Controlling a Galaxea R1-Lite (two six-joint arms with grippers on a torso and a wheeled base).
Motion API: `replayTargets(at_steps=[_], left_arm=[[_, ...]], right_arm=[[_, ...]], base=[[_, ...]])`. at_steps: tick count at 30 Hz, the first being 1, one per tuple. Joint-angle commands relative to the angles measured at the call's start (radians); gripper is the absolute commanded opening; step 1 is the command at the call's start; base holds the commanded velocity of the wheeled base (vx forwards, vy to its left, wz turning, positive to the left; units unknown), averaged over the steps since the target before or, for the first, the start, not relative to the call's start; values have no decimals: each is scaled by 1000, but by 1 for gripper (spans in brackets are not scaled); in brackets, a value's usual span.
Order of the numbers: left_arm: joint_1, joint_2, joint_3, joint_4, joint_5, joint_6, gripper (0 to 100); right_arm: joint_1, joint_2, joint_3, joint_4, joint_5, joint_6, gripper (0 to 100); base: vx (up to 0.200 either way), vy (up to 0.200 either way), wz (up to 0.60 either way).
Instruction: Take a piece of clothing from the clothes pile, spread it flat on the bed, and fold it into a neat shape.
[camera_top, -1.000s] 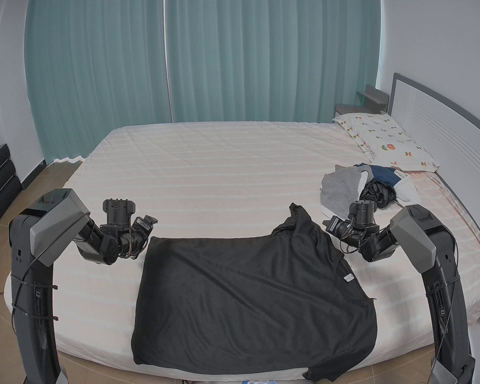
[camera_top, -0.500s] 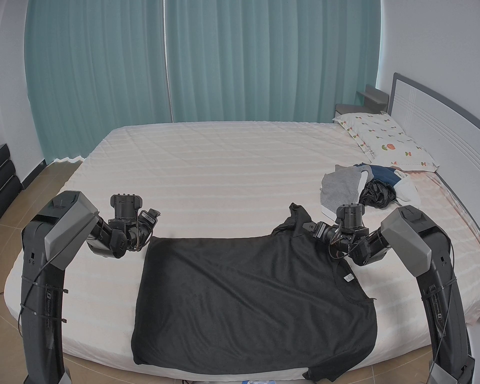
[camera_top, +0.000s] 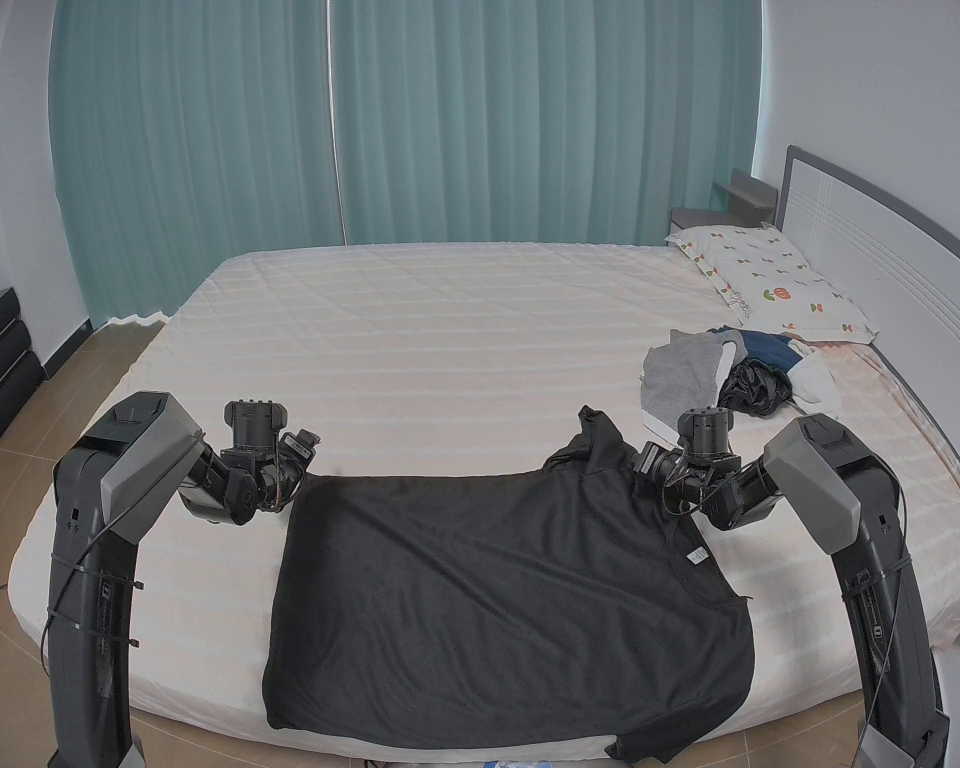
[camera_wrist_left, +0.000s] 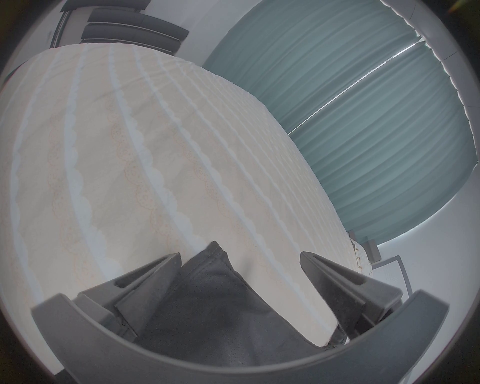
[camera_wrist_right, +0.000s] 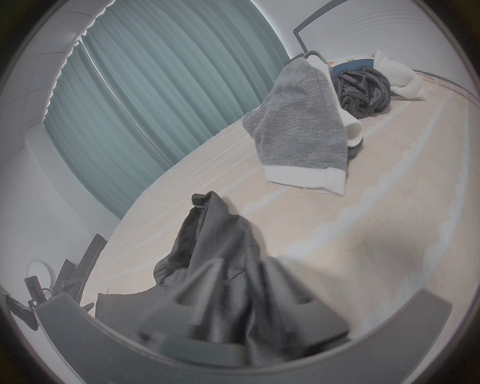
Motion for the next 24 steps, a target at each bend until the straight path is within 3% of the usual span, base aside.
replayTargets(at_steps=[1,24], left_arm=[[0,8,-2,-1,0,2,100],[-6,50,-25,5,-1,87,100]], right_arm=[[-10,0,1,-5,1,3,0],[-56,-5,10,-83,7,29,0]], base=[[0,0,0],[0,0,0]])
